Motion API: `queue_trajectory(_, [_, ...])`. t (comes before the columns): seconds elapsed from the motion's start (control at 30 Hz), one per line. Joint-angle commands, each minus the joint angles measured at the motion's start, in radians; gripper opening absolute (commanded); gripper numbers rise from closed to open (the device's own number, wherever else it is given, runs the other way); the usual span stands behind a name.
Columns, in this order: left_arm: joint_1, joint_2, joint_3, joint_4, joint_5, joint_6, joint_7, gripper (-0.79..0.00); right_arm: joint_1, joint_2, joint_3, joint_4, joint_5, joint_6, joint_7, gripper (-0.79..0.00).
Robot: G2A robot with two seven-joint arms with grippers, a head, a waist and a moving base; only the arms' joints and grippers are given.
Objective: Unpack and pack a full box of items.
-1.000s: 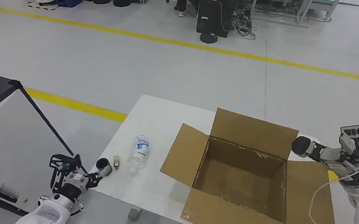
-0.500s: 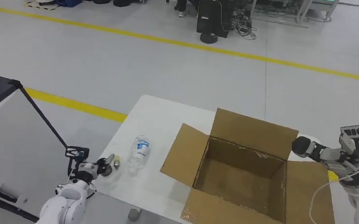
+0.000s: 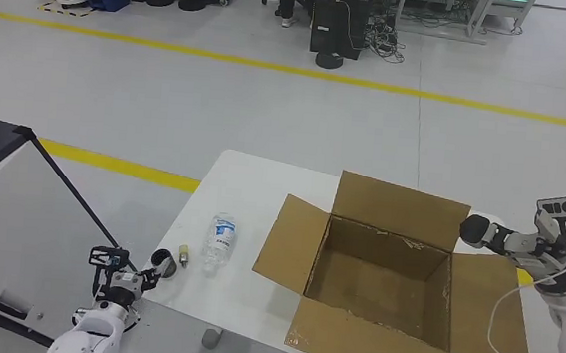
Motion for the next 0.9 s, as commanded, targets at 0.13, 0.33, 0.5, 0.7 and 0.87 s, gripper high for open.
queue_trajectory(0.13, [0.019,0.001,-0.006,-0.008,0.008,-0.01,0.026,0.0,0.0,0.0,0.0,0.0,0.0,0.0,0.0,0.0])
queue_trajectory(0.33, [0.019,0.001,-0.006,-0.008,0.008,-0.01,0.026,0.0,0.0,0.0,0.0,0.0,0.0,0.0,0.0,0.0])
queue_trajectory(0.5, [0.019,0.001,-0.006,-0.008,0.008,-0.01,0.026,0.0,0.0,0.0,0.0,0.0,0.0,0.0,0.0,0.0])
queue_trajectory(0.7, [-0.007,-0.002,0.046,0.032,0.027,-0.016,-0.001,0.0,0.0,0.0,0.0,0.0,0.0,0.0,0.0,0.0])
queue_trajectory(0.87, [-0.041,-0.003,0.068,0.066,0.036,-0.004,-0.015,0.0,0.0,0.0,0.0,0.0,0.0,0.0,0.0,0.0])
